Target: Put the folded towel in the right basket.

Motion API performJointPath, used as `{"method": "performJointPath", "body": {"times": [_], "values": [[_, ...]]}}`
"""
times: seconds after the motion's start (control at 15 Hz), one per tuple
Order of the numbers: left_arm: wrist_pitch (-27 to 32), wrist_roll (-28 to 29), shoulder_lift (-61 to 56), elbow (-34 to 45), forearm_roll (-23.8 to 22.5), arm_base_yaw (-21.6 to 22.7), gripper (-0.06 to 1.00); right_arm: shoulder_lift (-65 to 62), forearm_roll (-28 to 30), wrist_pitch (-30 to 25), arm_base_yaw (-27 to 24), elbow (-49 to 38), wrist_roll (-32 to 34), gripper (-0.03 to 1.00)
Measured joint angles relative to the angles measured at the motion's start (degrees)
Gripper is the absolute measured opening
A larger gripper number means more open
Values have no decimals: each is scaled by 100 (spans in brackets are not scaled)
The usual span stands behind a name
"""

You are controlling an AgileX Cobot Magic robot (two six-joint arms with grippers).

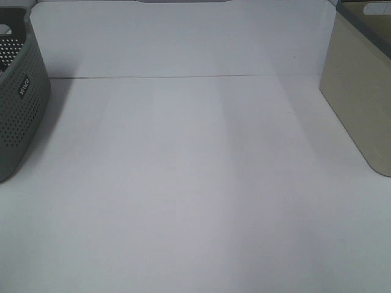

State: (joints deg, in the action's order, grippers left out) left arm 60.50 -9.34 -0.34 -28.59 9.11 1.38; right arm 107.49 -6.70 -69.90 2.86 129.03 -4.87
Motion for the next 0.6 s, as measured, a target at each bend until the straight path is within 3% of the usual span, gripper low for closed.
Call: {"method": "performJointPath", "body": {"times": [0.13, 0.27, 0.6], "values": [[0, 0, 0, 0, 0, 0, 0, -390, 212, 11, 229, -281, 57, 98], [0, 0, 0, 0, 0, 0, 0, -991, 258, 23, 258, -1129, 63, 98], [0, 0, 0, 0, 0, 0, 0, -2859, 401, 23, 258, -4194, 63, 98]]}}
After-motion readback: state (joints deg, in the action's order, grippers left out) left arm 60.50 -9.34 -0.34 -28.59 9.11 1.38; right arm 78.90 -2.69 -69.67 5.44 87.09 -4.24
